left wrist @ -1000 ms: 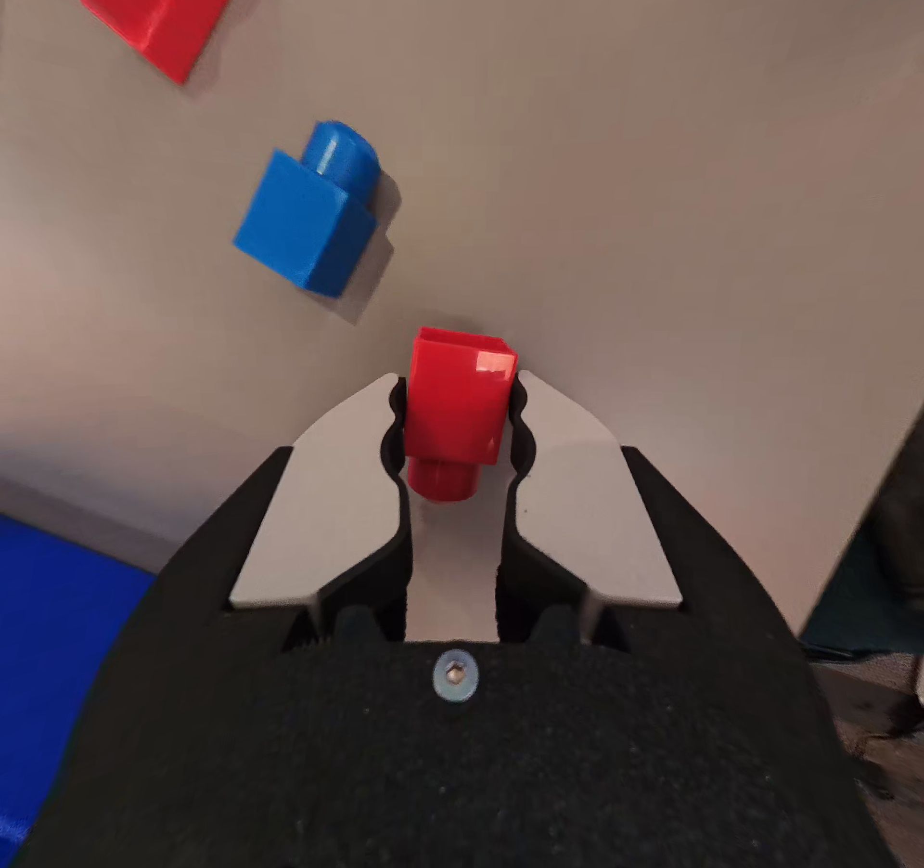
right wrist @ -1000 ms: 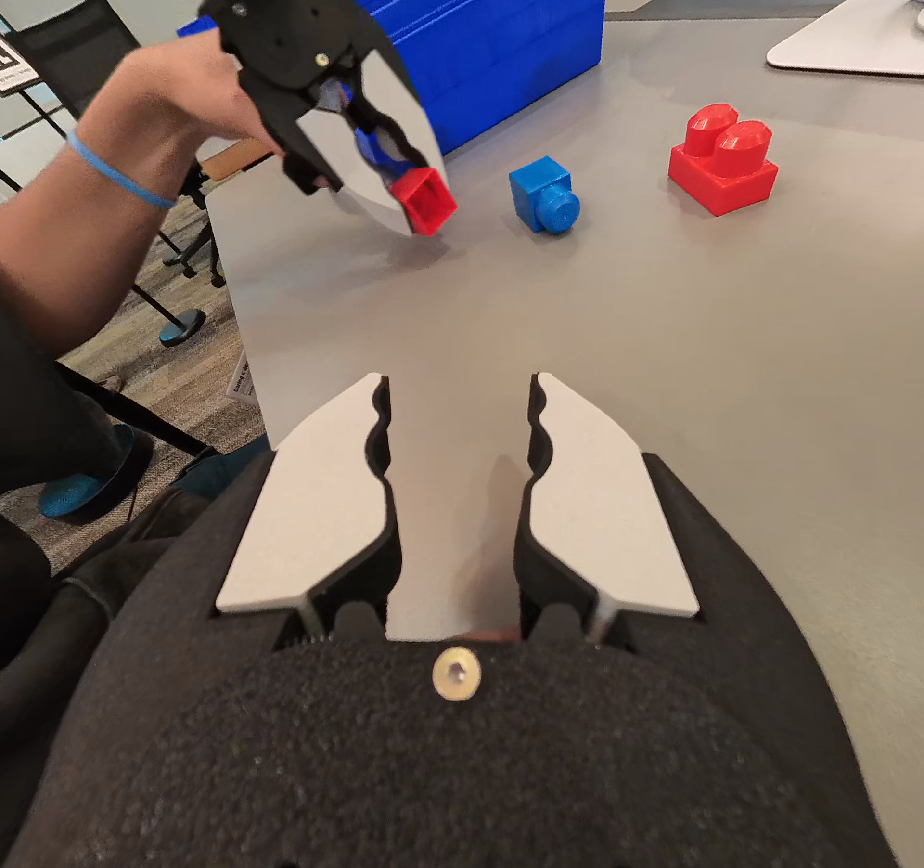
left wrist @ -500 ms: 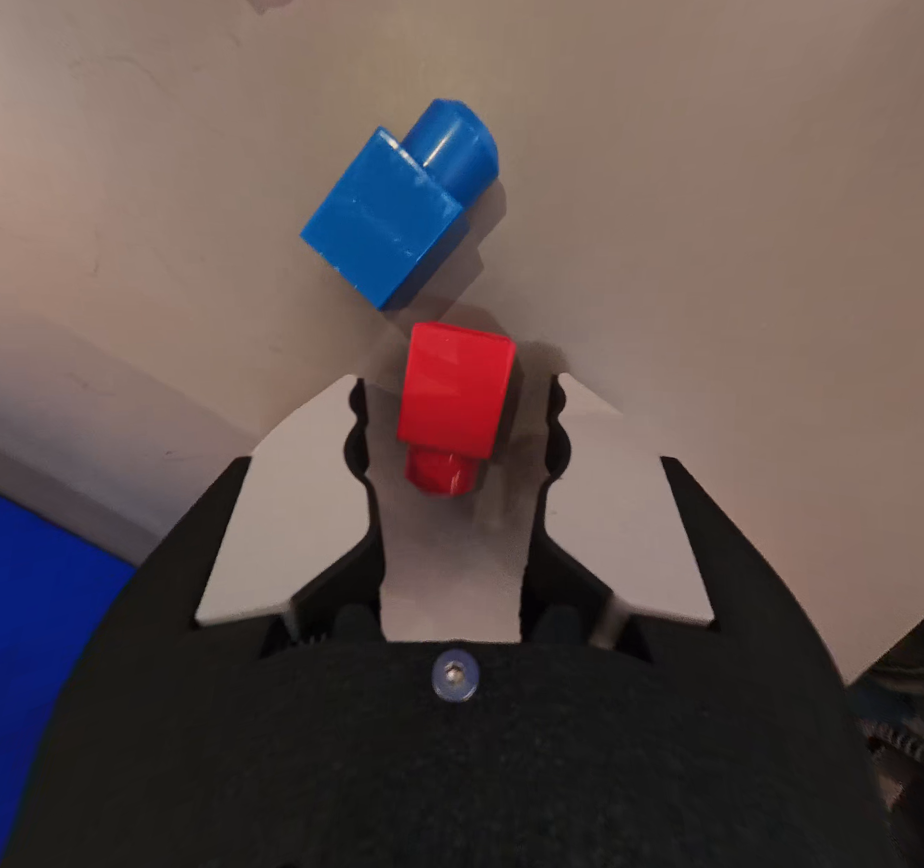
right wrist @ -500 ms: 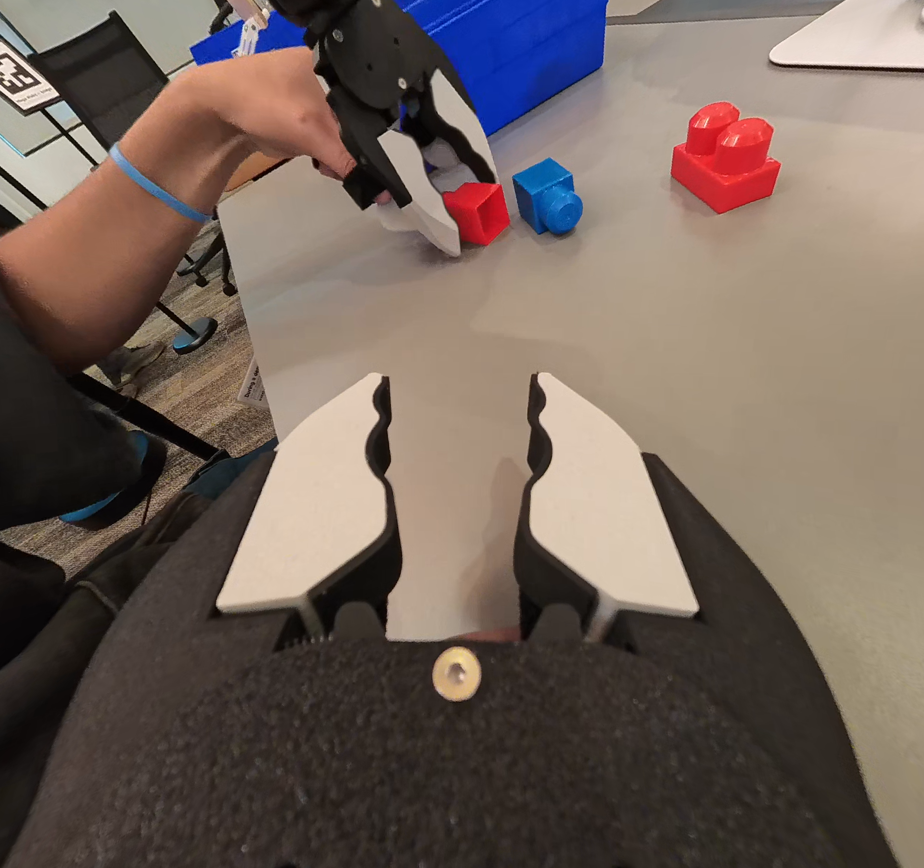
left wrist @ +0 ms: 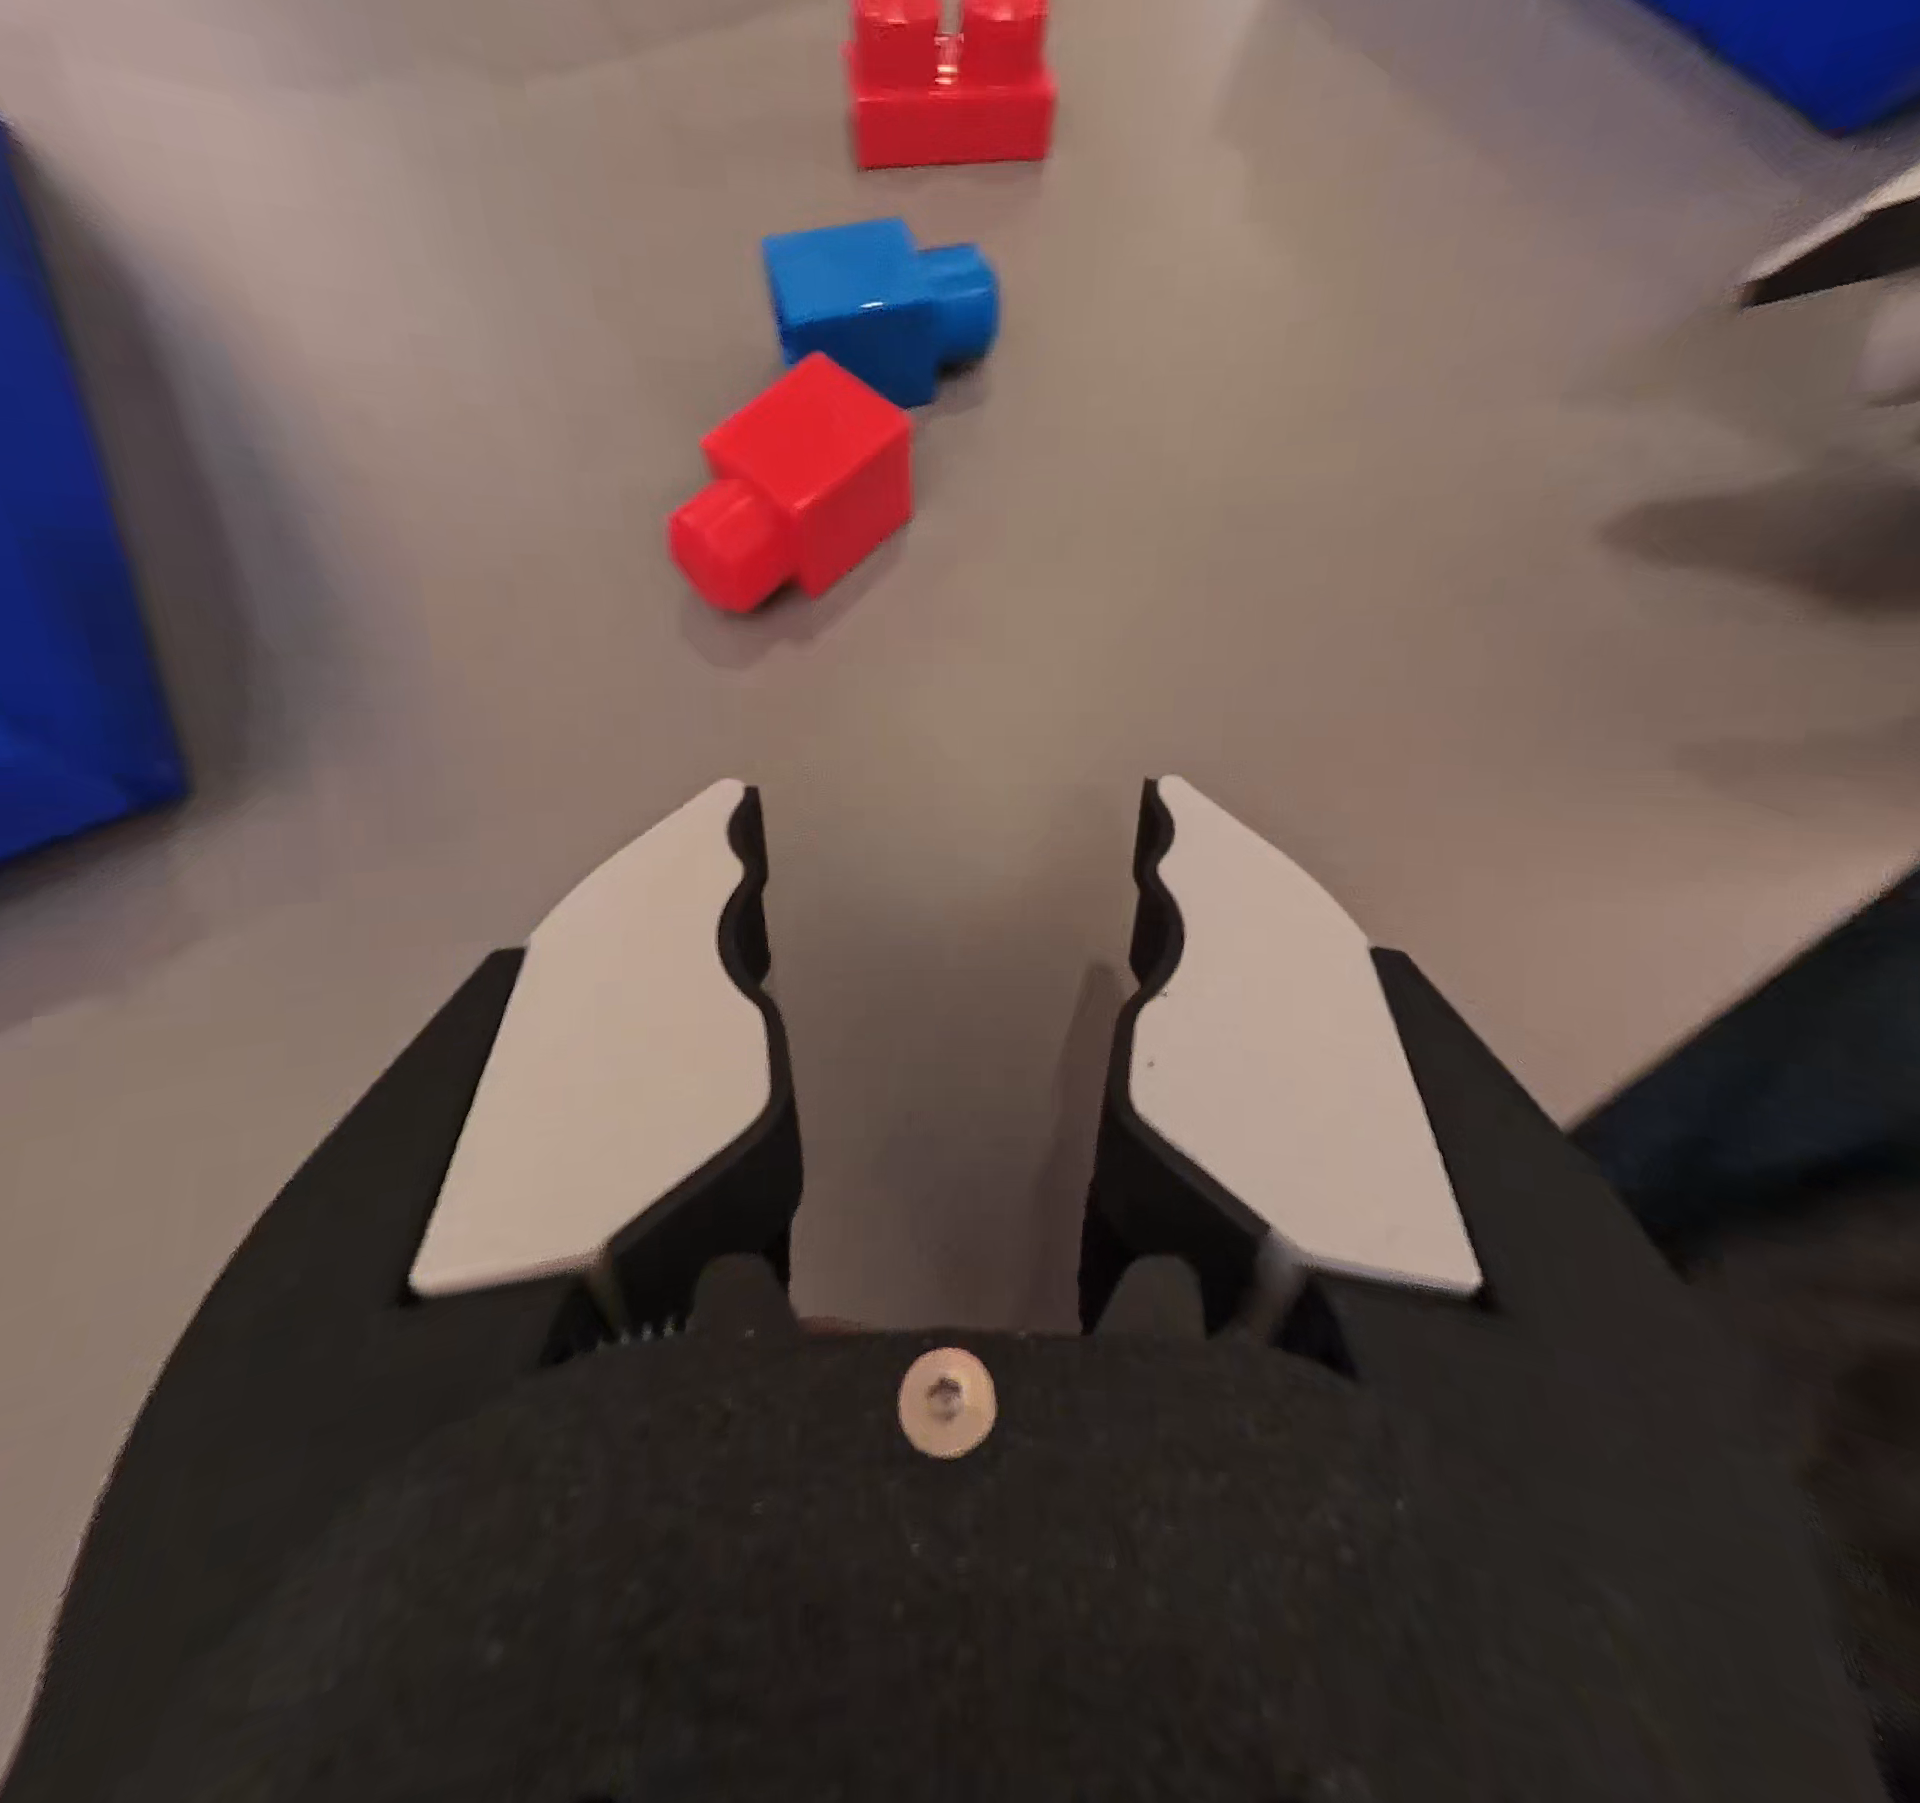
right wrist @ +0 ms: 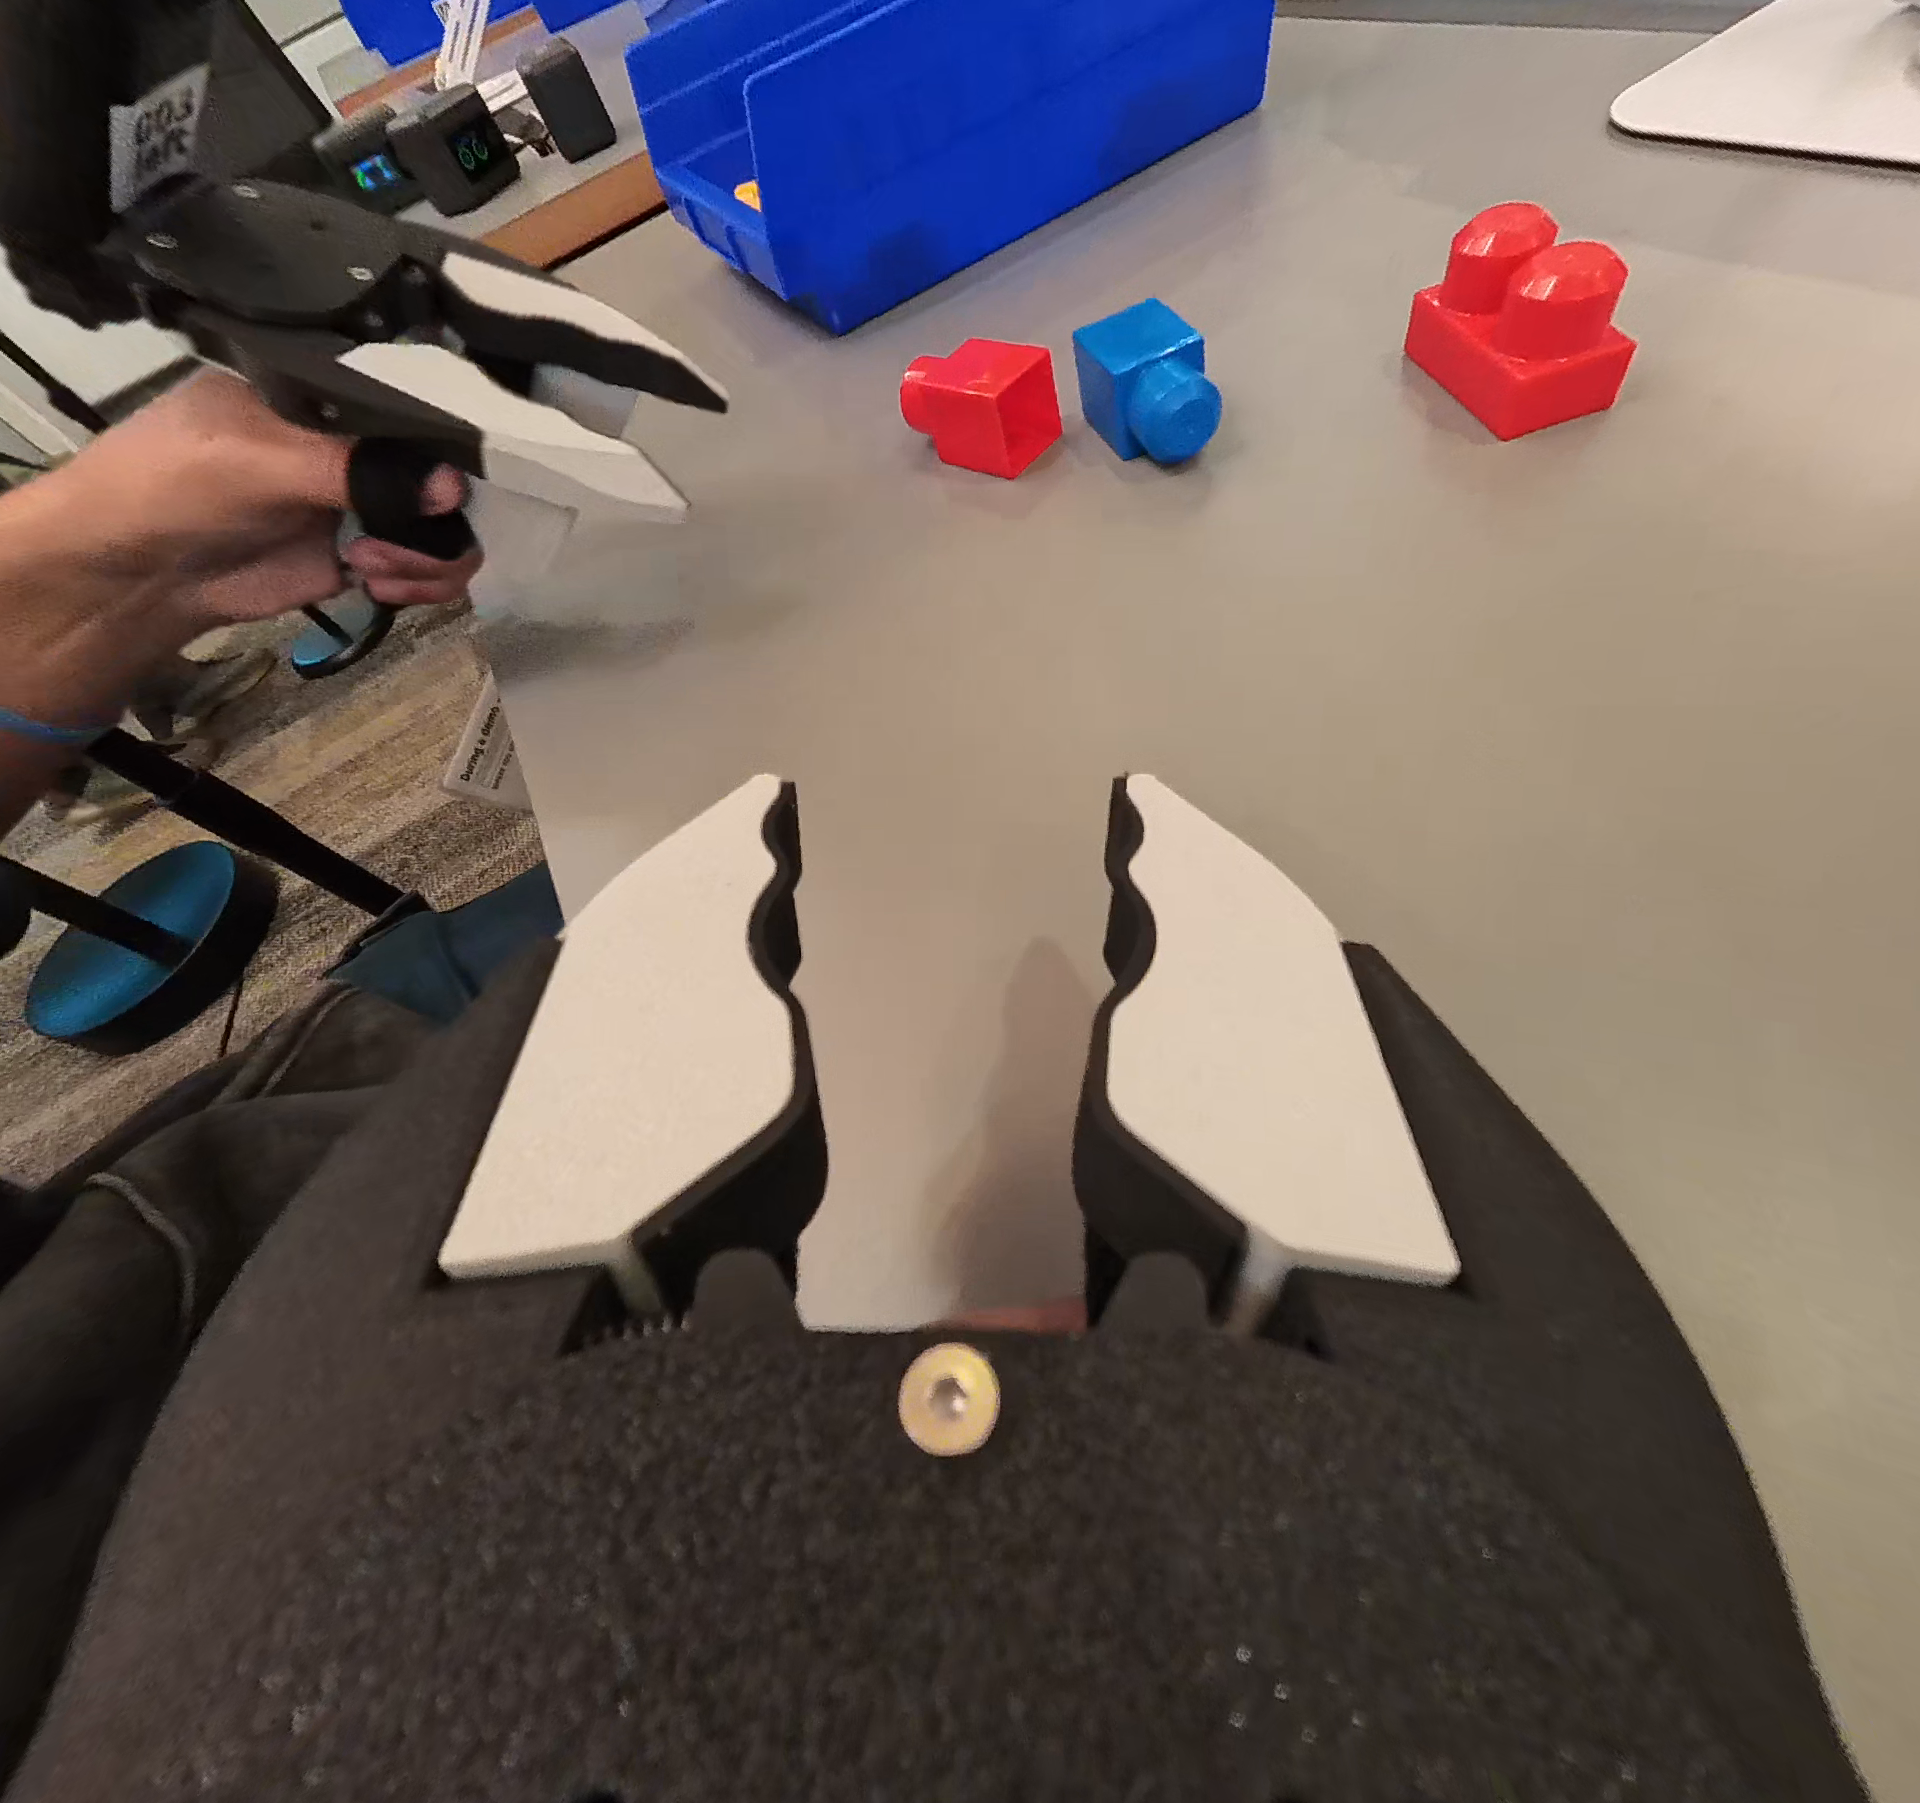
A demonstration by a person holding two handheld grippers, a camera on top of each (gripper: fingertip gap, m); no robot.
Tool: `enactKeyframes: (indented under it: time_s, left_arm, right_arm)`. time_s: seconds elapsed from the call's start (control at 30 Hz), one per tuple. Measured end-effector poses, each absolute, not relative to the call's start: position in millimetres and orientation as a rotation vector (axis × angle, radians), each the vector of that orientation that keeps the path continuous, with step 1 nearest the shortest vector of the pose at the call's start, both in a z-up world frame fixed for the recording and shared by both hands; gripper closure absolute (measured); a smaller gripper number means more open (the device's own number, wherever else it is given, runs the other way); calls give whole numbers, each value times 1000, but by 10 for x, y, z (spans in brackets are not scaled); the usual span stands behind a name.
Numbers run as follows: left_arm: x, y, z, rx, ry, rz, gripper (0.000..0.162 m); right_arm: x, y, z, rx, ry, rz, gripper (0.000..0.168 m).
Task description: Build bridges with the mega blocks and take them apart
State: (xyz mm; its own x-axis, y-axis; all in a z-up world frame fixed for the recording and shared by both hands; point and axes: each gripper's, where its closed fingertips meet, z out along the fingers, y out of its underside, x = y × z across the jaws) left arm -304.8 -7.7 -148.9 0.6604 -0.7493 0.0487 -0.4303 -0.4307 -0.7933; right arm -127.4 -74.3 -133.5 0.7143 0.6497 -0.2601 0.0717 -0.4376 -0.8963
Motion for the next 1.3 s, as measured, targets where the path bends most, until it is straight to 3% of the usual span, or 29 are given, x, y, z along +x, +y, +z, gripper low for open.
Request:
enactKeyframes:
  time_s: [0.23, 0.4, 0.57, 0.67, 0.73, 0.87, 0.9, 0.97, 1.1, 1.3]
  left_arm:
    - [-2985, 511, -1717, -2200, 870, -590, 82]
    - [-2984, 734, -1602, -2155, 987, -583, 98]
    - [-3077, 716, -1474, -2064, 1424, -335, 84]
    - [-3158, 824, -1593, -2085, 1645, -81, 90]
    - [-3026, 794, -1636, -2081, 1712, -176, 98]
    - [-3000, 826, -1809, -2121, 1791, -183, 97]
    - [-2965, 824, -1830, -2120, 1789, -211, 102]
    - [-2894, 796, -1859, -2119, 1793, -275, 133]
    - [-3032, 784, -1822, -2118, 1882, -112, 133]
    - [-3183, 826, -1285, -1990, 2137, 351, 133]
  right_arm:
    - [-1284, -744, -1354, -1944, -571, 706, 112]
    - [-1261, -757, -1327, -1927, -553, 717, 113]
    - [-1257, -755, -1325, -1929, -543, 747, 113]
    - [-1272, -756, -1345, -1943, -552, 756, 114]
    - [-1277, -755, -1356, -1951, -554, 765, 114]
    - [-1263, -753, -1337, -1941, -539, 779, 114]
    - [-1261, -753, -1336, -1940, -536, 785, 114]
    - [-1259, -751, -1337, -1942, -531, 795, 114]
    - [-1251, -748, -1331, -1940, -520, 810, 115]
    - [-1253, -745, -1337, -1947, -514, 833, 116]
